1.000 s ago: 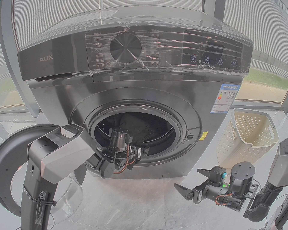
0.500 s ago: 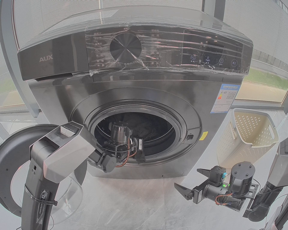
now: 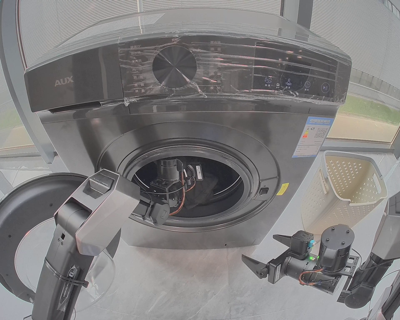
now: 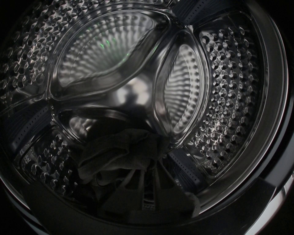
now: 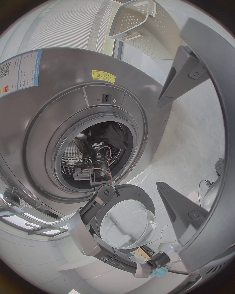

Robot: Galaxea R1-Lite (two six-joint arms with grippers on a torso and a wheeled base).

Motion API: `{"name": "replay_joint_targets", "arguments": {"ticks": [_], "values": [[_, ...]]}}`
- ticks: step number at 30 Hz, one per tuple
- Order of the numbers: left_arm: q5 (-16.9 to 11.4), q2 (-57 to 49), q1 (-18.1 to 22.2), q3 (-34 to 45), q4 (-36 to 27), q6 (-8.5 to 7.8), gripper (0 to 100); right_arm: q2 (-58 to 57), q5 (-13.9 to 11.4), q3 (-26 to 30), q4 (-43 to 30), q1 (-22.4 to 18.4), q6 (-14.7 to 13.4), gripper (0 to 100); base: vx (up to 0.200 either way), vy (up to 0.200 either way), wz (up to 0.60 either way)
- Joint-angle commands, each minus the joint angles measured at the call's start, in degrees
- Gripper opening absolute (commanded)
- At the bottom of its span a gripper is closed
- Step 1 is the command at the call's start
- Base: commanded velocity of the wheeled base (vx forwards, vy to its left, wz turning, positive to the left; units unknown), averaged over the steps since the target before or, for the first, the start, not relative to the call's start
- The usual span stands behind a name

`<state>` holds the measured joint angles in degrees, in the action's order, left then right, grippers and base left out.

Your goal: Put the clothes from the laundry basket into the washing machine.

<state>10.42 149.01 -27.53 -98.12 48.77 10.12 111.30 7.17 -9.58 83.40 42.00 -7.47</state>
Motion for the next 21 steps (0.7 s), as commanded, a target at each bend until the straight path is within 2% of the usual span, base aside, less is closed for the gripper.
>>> {"name": "replay_joint_targets", "arguments": {"ticks": [1,12,14,21], "values": [[0.21,1.38,0.10,1.62,0.09,-0.10,100,-0.03,-0.14,0.00,0.01,-0.07,0.00,100,0.000,0.000,0.00],[-0.93,-2.49,-0.69,11.55,-2.90,-0.98,100,0.06,-0.14,0.09,0.01,0.02,0.00,100,0.000,0.000,0.00],[-2.25,-2.58,-0.77,14.71,-3.34,-2.56,100,0.06,-0.14,0.09,0.01,0.02,0.00,100,0.000,0.000,0.00],[-2.34,-0.91,-0.77,14.10,-3.34,-2.91,100,0.15,-0.14,0.09,0.01,0.02,0.00,100,0.000,0.000,0.00]]}}
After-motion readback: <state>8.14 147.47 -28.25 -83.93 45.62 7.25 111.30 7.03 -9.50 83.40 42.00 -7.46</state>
